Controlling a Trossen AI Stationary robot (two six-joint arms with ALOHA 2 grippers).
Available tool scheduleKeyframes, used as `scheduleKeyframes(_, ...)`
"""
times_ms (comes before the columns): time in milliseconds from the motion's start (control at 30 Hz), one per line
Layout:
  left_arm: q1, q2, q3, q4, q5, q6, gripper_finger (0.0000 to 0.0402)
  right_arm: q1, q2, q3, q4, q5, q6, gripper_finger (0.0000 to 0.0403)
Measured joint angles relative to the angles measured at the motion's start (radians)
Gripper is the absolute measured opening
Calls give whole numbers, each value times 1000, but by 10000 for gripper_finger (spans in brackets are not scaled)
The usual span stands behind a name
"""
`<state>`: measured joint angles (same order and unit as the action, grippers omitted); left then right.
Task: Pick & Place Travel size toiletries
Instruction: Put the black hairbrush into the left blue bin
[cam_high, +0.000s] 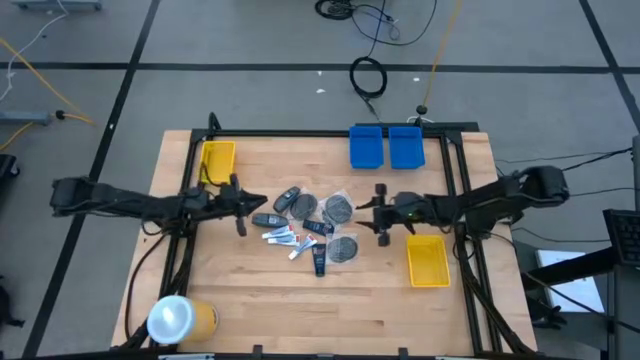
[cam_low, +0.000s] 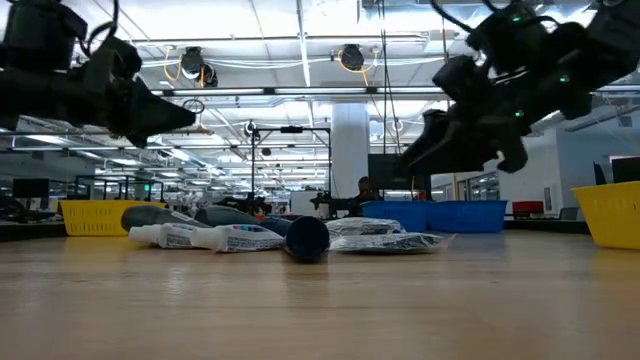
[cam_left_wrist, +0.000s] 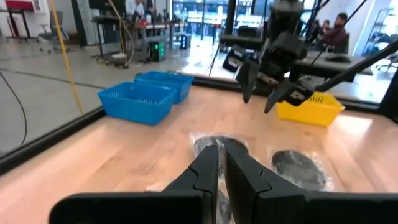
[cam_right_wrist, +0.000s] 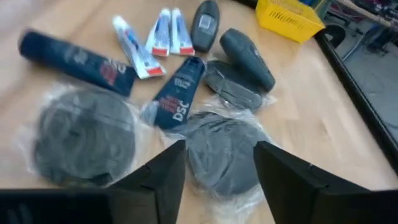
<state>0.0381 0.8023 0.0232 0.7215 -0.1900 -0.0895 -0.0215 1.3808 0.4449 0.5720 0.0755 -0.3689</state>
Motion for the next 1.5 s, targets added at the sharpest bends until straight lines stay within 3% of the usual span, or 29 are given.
scheduleKeyframes(233, 11, 308, 146, 44, -22, -4, 26, -12, 90, 105, -160, -1, -156, 194)
scheduleKeyframes(400, 25, 499, 278, 43, -20, 2, 26, -12, 125, 125, -172, -2, -253, 201)
scheduleKeyframes(667, 27, 729, 415, 42, -21, 5, 26, -12, 184, 128, -157, 1, -419, 216)
scheduleKeyframes(867, 25, 850, 468, 50, -20, 6, 26, -12, 279, 148, -104, 46, -552, 203)
scheduleKeyframes(1200, 25, 957, 523, 61, -20, 16, 26, -11, 360, 191, -20, 160, -616, 151)
scheduleKeyframes(1500, 25, 964, 527, 62, -19, 15, 26, -16, 361, 190, -14, 159, -601, 33)
